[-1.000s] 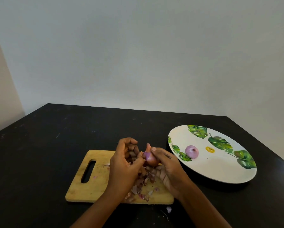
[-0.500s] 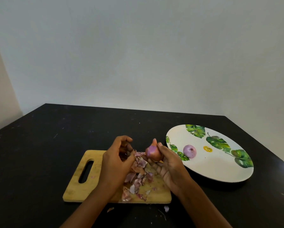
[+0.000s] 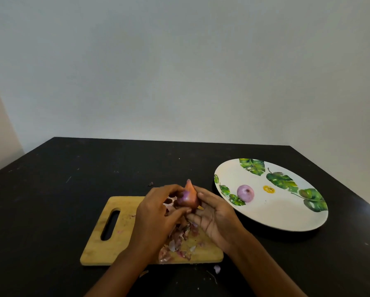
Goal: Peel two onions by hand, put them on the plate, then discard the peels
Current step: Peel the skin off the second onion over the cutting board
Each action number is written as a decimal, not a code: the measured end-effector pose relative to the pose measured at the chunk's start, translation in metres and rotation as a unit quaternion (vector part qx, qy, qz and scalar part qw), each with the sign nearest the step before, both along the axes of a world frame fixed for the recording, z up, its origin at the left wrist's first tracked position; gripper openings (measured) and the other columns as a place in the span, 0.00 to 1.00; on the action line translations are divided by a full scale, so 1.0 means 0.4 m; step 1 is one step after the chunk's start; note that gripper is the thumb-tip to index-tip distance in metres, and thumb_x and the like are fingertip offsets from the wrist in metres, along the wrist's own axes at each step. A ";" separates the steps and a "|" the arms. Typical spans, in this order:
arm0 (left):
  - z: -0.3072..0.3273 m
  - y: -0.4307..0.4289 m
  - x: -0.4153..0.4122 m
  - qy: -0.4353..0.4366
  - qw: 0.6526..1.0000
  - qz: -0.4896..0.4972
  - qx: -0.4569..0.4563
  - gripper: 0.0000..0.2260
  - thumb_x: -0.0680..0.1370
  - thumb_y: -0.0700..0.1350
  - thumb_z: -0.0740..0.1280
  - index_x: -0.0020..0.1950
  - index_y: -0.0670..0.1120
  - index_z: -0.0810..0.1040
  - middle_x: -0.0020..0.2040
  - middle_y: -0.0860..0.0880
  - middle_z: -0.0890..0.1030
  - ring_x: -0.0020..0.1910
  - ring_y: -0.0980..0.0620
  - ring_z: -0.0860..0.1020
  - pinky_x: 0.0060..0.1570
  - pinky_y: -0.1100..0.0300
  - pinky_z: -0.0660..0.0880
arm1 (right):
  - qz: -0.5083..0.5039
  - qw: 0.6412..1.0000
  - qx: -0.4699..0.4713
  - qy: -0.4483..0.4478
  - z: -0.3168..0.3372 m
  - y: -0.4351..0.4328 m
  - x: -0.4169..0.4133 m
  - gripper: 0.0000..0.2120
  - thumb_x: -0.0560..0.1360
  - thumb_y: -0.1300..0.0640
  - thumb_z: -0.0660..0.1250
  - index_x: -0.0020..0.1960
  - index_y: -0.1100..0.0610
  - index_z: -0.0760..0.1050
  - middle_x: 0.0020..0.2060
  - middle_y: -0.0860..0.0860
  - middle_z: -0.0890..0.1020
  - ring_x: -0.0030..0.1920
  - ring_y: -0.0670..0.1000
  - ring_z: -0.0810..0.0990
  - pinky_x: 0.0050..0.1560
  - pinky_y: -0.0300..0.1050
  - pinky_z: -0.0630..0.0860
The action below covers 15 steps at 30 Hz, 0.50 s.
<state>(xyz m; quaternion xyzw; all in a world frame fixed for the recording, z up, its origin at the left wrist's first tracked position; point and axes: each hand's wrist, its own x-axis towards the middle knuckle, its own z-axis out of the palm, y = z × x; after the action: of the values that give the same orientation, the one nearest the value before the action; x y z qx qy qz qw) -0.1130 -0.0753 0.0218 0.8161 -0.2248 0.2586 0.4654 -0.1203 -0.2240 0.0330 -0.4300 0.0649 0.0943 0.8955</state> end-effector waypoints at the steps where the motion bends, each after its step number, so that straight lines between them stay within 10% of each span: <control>1: -0.001 -0.001 0.001 -0.010 1.000 0.003 0.014 0.22 0.66 0.43 0.76 0.53 0.61 0.72 0.48 0.65 0.74 0.52 0.63 0.74 0.49 0.74 0.71 | 0.004 1.000 0.001 -0.005 0.000 0.001 0.000 0.14 0.80 0.63 0.58 0.62 0.64 0.74 0.57 0.66 0.79 0.50 0.62 0.84 0.43 0.50 0.83; 15: -0.005 -0.002 -0.003 -0.038 0.998 0.042 0.024 0.23 0.67 0.37 0.75 0.58 0.53 0.74 0.46 0.56 0.76 0.43 0.66 0.74 0.47 0.81 0.67 | 0.009 0.999 -0.022 -0.037 -0.013 0.007 0.005 0.14 0.77 0.62 0.63 0.62 0.65 0.74 0.53 0.65 0.82 0.52 0.61 0.84 0.46 0.50 0.83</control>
<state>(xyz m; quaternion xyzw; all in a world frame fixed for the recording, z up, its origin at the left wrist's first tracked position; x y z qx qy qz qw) -0.1142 -0.0761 0.0199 0.8253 -0.2139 0.3029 0.4259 -0.1184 -0.2213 0.0277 -0.4530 0.0299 0.0854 0.8869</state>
